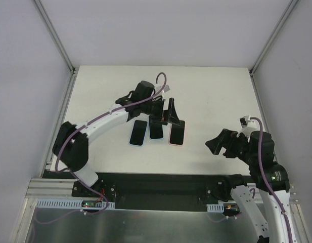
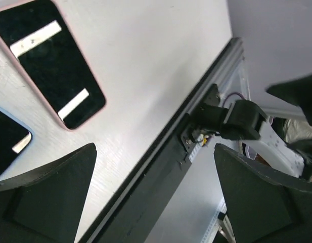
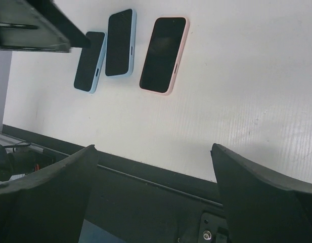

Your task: Put the phone into the phone case

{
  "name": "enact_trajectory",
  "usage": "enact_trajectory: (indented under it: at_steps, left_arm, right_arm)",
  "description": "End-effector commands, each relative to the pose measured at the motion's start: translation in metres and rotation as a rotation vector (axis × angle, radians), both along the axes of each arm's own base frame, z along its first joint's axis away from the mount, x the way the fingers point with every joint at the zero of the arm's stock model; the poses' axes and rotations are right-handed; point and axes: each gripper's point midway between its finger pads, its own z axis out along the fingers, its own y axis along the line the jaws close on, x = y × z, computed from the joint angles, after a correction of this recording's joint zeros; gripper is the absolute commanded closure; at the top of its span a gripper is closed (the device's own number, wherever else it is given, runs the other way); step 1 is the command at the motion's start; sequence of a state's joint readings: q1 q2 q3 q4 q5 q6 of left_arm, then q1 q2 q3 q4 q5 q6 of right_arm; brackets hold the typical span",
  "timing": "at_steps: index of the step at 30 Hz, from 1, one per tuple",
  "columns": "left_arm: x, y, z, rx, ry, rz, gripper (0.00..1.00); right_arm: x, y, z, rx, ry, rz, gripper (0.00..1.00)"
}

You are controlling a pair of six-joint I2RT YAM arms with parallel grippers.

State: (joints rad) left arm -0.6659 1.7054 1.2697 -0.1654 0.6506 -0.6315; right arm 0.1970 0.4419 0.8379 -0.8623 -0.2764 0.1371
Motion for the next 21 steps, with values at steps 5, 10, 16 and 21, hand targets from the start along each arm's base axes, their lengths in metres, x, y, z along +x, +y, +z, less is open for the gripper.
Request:
enact_trajectory:
  at_steps: [5, 10, 16, 21]
  left_arm:
    - [-0.043, 0.052, 0.089, -0.068, -0.299, 0.003, 0.01]
    - [-0.072, 0.085, 0.102, -0.097, -0.403, 0.056, 0.01]
    - [-0.090, 0.126, 0.116, -0.130, -0.549, 0.193, 0.01]
    - [-0.105, 0.143, 0.131, -0.181, -0.634, 0.221, 0.01]
  right_arm:
    - [-0.017, -0.003, 0.039, 0.069, -0.059, -0.051, 0.04]
    - [-0.028, -0.002, 0.055, 0.105, -0.118, -0.044, 0.04]
    - [-0.041, 0.001, 0.071, 0.120, -0.220, 0.010, 0.04]
    - [-0.043, 0.000, 0.078, 0.129, -0.235, 0.001, 0.04]
